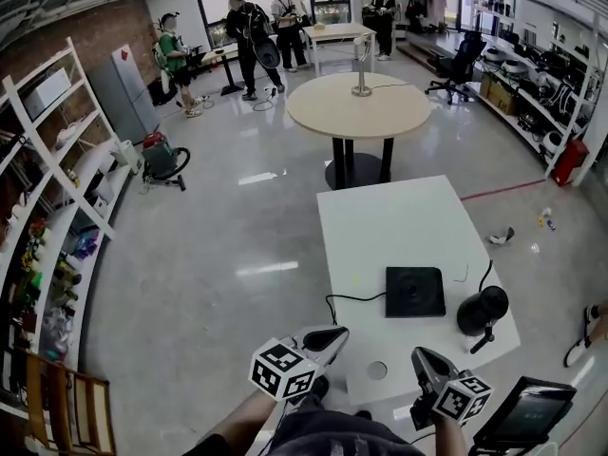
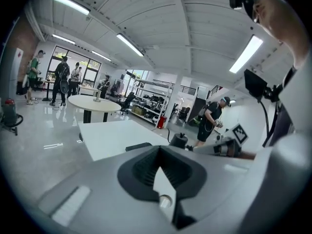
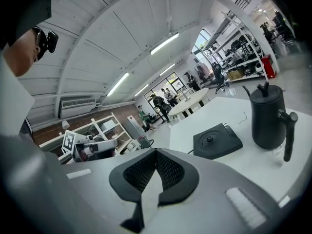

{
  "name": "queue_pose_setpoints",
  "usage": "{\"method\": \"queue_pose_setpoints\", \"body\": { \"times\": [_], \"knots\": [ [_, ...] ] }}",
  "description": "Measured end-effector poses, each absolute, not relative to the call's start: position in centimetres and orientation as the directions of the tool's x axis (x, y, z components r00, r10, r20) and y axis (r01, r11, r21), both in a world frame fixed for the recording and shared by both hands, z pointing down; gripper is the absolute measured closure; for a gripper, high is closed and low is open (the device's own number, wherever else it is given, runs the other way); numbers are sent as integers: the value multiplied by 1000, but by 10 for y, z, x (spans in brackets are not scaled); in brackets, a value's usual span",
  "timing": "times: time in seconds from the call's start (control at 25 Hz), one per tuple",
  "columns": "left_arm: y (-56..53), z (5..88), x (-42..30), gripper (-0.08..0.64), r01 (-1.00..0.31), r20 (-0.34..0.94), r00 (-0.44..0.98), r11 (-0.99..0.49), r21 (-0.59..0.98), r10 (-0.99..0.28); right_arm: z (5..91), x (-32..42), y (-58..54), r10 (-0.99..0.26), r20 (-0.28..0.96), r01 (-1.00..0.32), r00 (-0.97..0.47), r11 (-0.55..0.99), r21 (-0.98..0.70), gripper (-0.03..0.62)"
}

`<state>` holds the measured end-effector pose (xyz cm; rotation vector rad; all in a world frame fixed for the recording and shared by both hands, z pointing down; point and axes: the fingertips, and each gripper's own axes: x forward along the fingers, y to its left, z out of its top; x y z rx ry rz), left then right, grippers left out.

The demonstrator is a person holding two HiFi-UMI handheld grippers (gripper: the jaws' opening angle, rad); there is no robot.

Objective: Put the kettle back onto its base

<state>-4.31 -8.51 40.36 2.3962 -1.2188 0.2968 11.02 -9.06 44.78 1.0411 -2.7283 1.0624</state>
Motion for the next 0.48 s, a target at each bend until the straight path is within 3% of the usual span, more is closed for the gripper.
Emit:
{"method": "queue_pose_setpoints", "body": {
  "times": [0.4, 0.48],
  "knots": [
    [-122, 424, -71, 560, -781, 365, 625, -536, 322, -691, 457, 98, -129, -656, 358, -745, -664, 543, -387, 591],
    [-129, 430, -66, 560, -771, 376, 637, -541, 336, -673, 459, 116, -138, -695, 390, -796, -605, 506, -333, 504]
  ]
}}
